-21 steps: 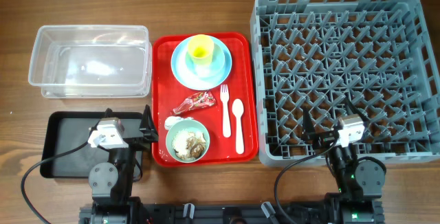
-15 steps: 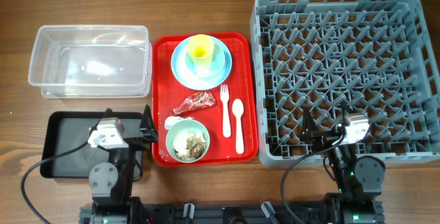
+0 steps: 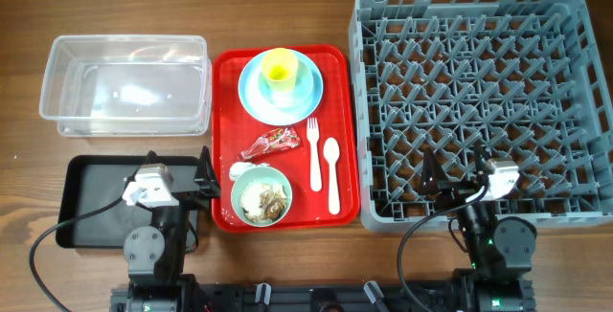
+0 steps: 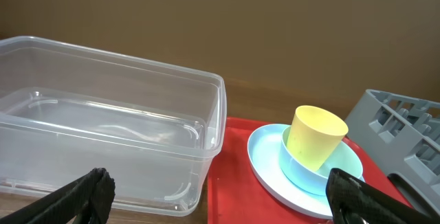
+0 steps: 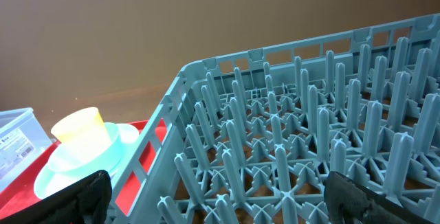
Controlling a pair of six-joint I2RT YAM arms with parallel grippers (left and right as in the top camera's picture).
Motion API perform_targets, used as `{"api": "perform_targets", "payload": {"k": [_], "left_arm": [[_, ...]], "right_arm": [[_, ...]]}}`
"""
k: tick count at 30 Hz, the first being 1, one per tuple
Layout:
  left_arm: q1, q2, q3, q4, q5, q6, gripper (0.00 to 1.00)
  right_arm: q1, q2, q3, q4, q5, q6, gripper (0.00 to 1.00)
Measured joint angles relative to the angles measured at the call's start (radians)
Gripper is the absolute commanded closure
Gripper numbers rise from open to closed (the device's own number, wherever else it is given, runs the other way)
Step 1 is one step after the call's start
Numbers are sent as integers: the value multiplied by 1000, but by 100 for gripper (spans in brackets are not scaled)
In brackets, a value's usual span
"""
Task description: Sort waste into correct bins and load items into the dishwasher rack
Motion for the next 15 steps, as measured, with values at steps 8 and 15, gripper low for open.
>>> {"api": "perform_targets", "payload": {"k": [8,15], "left_arm": [[0,0,0,0,0,0,0],[0,0,0,0,0,0,0]], "right_arm": [[0,0,0,0,0,0,0],[0,0,0,13,-2,13,0]]}}
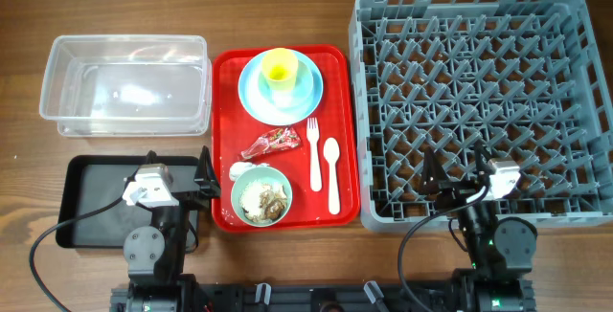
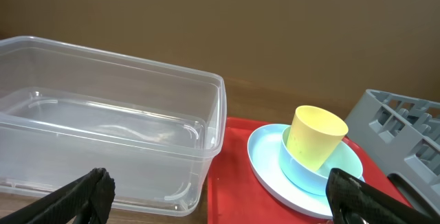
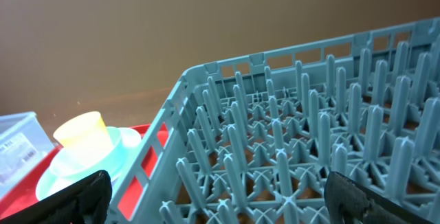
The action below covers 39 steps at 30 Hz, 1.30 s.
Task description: Sort waste into correct bins and load items into the dishwasher rack
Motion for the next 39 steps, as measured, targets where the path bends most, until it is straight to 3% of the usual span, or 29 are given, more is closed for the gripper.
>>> {"api": "perform_targets", "payload": {"k": [6,10,15,19,21,24,25,26,27,29,32,36,37,39], "left_arm": [[0,0,0,0,0,0,0],[0,0,0,0,0,0,0],[0,0,0,0,0,0,0],[0,0,1,1,1,0,0],[0,0,0,0,0,0,0],[0,0,0,0,0,0,0],[0,0,0,0,0,0,0],[0,0,0,0,0,0,0],[0,0,0,0,0,0,0],[0,0,1,0,0,0,0],[0,0,0,0,0,0,0],[0,0,0,0,0,0,0],[0,0,1,0,0,0,0],[0,0,1,0,0,0,0]], "right_arm": [[0,0,13,11,-3,85,0],[0,47,160,-69,8,83,0],[0,370,666,-238,32,47,0],[0,727,1160,-602,27,27,0],[0,974,1502,-753,-3,23,0],[0,1172,1773,-812,-74,23,0],[0,1225,1841,-813,-102,23,15],[0,1262,1882,-801,-137,22,43],[0,1294,1910,-768,-183,19,60],[6,1344,1933,-752,-248,12,73],[84,1458,1944,-780,-292,5,83],[285,1678,1946,-814,-256,-78,85],[357,1762,1946,-817,-233,-116,83],[468,1895,1941,-813,-182,-180,63]]}}
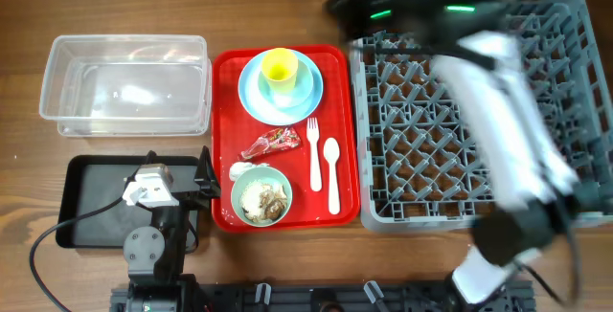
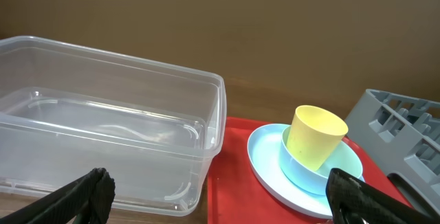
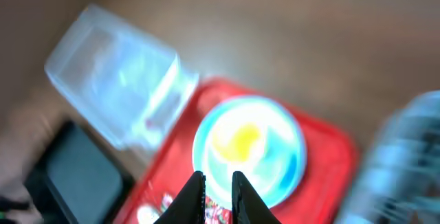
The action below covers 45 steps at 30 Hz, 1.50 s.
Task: Sort waste into correct bins and load items into the dishwasher rack
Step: 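Reach the right gripper to the yellow cup and grasp it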
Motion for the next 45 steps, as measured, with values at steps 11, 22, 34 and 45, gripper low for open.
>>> {"api": "perform_targets", "payload": {"k": [11,22,34,45], "left_arm": [[0,0,0,0,0,0,0],[0,0,0,0,0,0,0],[0,0,0,0,0,0,0],[0,0,0,0,0,0,0]], "right_arm": [[202,288,-4,154,229,-139,57],[201,380,-5,143,285,-176,75],[201,362,-5,102,295,-189,96],[65,-175,14,-153,-40,-198,96]]}}
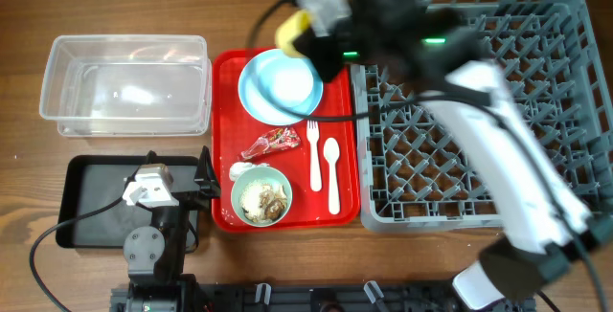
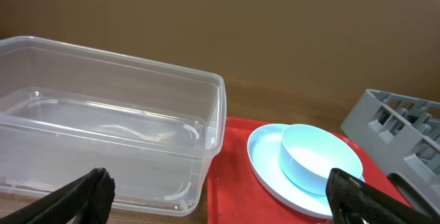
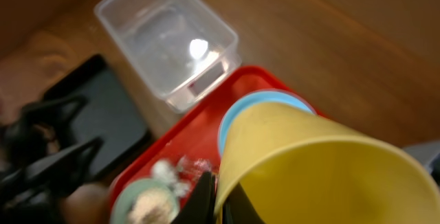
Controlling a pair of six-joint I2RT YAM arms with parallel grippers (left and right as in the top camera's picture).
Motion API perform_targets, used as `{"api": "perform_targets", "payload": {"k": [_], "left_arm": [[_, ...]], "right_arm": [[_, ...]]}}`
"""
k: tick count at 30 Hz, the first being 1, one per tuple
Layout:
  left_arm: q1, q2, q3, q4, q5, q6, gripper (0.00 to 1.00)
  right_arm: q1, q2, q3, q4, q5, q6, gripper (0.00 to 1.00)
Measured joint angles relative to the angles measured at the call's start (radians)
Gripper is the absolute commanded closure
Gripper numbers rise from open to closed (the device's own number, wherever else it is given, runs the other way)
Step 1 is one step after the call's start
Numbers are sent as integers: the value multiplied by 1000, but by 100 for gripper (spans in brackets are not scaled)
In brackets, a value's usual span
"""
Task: Sort waste into correct bins and load items into the dishwasher rack
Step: 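Reach the right gripper to the yellow cup and grasp it, then carry the yellow cup into the rack and release it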
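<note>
My right gripper (image 1: 308, 36) is shut on the rim of the yellow cup (image 1: 290, 30), held in the air over the far edge of the red tray (image 1: 223, 111). In the right wrist view the cup (image 3: 323, 176) fills the lower right, with the gripper (image 3: 221, 195) pinching its wall. The blue bowl (image 1: 287, 82) sits on the blue plate (image 1: 251, 97). My left gripper (image 1: 202, 186) rests open by the tray's near left corner. The grey dishwasher rack (image 1: 479, 111) stands to the right.
On the tray lie a red wrapper (image 1: 271, 143), a white tissue (image 1: 238, 170), a green bowl with food scraps (image 1: 261, 197), a fork (image 1: 312, 154) and a spoon (image 1: 332, 173). A clear bin (image 1: 124, 84) and a black tray (image 1: 86, 197) sit to the left.
The yellow cup has left the blue bowl and is now held up in my right gripper past the plate's far side. The left arm has not moved.
Both arms first rested at the table's near edge, with the right gripper open at the rack and the cup standing in the blue bowl. Then the right arm was stretched over the tray above the cup. Now it holds the cup clear of the bowl.
</note>
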Motion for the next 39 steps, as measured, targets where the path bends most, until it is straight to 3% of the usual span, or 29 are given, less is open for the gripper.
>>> {"api": "perform_targets", "payload": {"k": [3,7,14,22,30,39], "left_arm": [[0,0,0,0,0,0,0],[0,0,0,0,0,0,0],[0,0,0,0,0,0,0],[0,0,0,0,0,0,0],[0,0,0,0,0,0,0],[0,0,0,0,0,0,0]], "right_arm": [[-144,-25,-11,-93,-212,-39,96],[-333,-4,-183,-87,-556,-103,96],[-554,23,-662,249,-1019,-151,96],[-603,66,-941,668,-1111,-11,96],[-641,76,-1023,697,-1109,33,96],[-694,77,-1034,610,-1093,37,93]]}}
